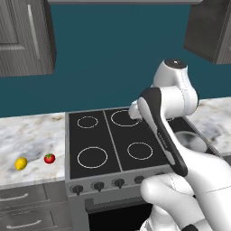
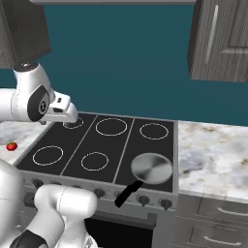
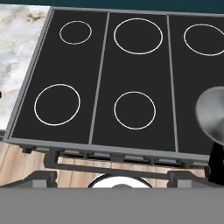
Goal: Put the lemon and tomato in the pan. Then turn on the front right burner and set the heat to medium.
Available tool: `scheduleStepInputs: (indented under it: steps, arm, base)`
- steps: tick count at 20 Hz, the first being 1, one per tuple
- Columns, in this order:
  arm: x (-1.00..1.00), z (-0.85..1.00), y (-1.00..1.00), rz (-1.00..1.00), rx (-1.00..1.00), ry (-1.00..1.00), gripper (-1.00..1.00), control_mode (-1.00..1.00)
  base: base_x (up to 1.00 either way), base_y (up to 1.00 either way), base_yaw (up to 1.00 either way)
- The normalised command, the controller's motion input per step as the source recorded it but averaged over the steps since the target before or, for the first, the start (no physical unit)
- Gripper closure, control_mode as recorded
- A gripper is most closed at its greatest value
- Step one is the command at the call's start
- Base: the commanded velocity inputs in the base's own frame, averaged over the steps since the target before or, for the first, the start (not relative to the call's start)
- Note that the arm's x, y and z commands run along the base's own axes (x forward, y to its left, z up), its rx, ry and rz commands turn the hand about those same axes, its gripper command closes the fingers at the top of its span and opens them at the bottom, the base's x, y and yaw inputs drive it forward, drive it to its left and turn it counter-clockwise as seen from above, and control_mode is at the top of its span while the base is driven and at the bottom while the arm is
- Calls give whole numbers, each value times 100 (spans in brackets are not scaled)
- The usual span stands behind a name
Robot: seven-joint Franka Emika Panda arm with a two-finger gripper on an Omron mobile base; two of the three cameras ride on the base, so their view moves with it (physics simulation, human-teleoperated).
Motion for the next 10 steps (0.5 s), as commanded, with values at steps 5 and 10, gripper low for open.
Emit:
scheduleStepInputs:
  steps: [5,10]
  arm:
    - [0,-5,48,0,0,0,-100,-100]
    - [1,-29,68,0,6,0,-100,-100]
  base:
    - [0,0,0]
    - [0,0,0]
